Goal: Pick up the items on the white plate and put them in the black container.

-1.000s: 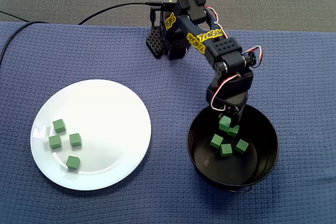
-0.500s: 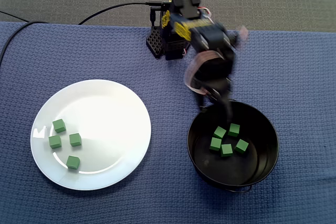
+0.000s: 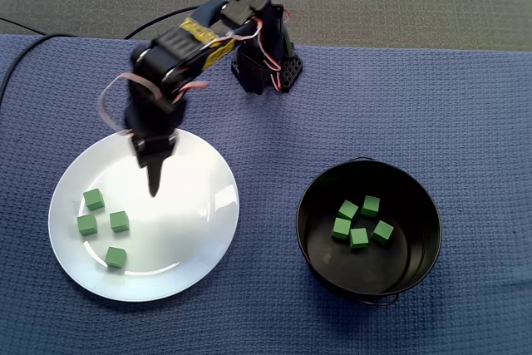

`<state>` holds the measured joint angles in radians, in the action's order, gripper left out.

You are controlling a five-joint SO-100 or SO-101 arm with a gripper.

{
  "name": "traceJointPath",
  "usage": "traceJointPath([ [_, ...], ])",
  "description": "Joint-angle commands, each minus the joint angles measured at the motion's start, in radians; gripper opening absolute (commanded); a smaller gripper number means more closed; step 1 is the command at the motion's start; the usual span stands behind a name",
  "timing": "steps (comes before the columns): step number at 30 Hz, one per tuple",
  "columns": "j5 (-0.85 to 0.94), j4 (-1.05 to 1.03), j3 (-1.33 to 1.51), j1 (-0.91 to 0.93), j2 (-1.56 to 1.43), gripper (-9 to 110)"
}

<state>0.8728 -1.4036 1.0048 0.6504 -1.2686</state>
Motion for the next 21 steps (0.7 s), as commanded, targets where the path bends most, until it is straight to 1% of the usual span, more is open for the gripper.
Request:
traceJointPath([
  [1,0.037,0.118,-0.048,0.052,0.101,21],
  [4,0.032,0.126,-0.121,0.063,0.206,21],
  [7,0.028,0.169,-0.133,0.069,0.278,21],
  [11,0.046,0.236,-0.103,0.066,0.319,21],
  [16,0.054,0.259,-0.101,0.063,0.354,21],
  [21,0.071,0.325,-0.098,0.075,0.407,21],
])
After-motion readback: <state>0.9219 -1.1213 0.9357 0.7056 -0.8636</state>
